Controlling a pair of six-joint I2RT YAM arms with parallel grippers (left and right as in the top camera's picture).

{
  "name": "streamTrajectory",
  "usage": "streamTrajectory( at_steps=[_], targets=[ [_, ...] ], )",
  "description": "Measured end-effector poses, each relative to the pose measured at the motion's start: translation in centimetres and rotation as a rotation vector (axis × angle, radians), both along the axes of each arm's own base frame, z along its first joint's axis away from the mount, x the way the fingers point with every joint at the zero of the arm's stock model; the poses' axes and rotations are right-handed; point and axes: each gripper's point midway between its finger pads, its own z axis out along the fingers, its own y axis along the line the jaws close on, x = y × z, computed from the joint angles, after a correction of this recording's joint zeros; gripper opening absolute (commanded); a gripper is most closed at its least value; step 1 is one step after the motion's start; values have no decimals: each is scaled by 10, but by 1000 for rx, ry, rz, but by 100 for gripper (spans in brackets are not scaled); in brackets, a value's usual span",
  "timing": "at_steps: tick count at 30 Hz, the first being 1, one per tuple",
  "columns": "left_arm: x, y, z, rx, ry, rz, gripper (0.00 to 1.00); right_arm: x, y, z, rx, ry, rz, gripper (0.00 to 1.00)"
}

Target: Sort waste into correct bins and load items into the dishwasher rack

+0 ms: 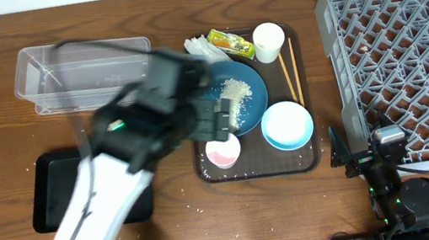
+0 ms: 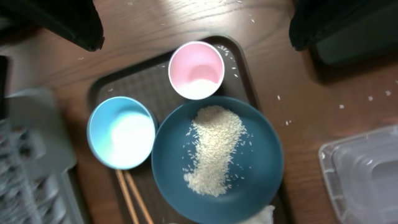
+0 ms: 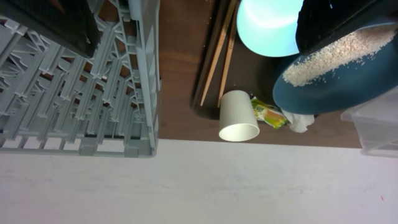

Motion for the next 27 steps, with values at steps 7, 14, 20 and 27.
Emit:
streamTrajectory(
  at_steps=[7,14,20,27],
  targets=[
    [-10,-42,-56,116,139,-77,98,0,0,0,0,0,0,99],
    [-22,-67,-73,95,205,-97,98,0,0,0,0,0,0,99],
    [-16,-62,-73,35,251,173,98,0,0,0,0,0,0,99],
    [-11,-57,-76,8,266,348,98,0,0,0,0,0,0,99]
  ],
)
